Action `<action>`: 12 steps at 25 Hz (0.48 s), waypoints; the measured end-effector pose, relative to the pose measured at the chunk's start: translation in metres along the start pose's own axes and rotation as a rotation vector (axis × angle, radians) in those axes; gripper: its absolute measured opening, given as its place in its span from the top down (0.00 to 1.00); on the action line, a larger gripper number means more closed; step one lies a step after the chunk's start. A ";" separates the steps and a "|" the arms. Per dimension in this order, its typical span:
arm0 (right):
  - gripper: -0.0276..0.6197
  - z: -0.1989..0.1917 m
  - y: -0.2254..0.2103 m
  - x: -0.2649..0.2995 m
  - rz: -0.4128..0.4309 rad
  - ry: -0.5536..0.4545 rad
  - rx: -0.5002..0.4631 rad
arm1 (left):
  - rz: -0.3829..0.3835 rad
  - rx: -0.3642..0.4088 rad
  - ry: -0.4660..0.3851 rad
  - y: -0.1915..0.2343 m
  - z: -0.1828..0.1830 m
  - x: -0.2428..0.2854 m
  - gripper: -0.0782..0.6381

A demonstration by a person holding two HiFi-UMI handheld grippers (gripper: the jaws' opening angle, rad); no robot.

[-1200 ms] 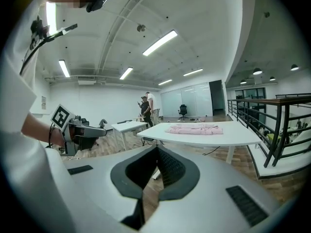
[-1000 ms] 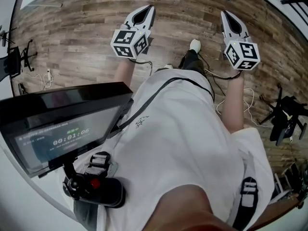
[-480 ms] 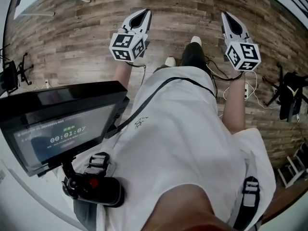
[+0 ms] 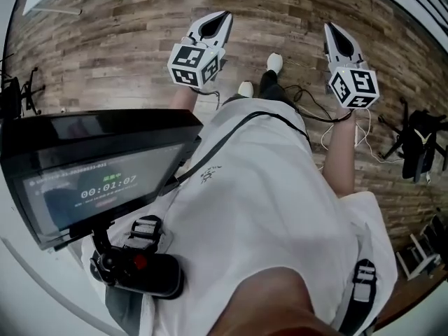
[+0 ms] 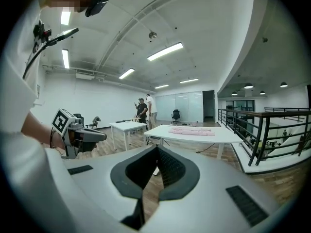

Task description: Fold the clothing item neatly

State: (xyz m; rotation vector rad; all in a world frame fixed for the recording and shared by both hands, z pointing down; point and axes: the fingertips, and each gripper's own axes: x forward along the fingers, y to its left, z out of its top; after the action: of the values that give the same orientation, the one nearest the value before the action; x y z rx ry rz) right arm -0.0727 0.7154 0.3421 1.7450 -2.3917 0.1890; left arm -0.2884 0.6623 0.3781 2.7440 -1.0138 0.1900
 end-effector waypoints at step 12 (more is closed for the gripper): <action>0.95 -0.003 0.008 0.014 0.055 -0.022 0.056 | 0.044 -0.022 0.013 0.009 -0.004 -0.006 0.89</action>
State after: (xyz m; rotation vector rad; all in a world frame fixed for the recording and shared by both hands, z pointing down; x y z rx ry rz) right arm -0.0845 0.7052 0.3482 1.7142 -2.4747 0.2477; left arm -0.2990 0.6608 0.3819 2.6986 -1.0677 0.2020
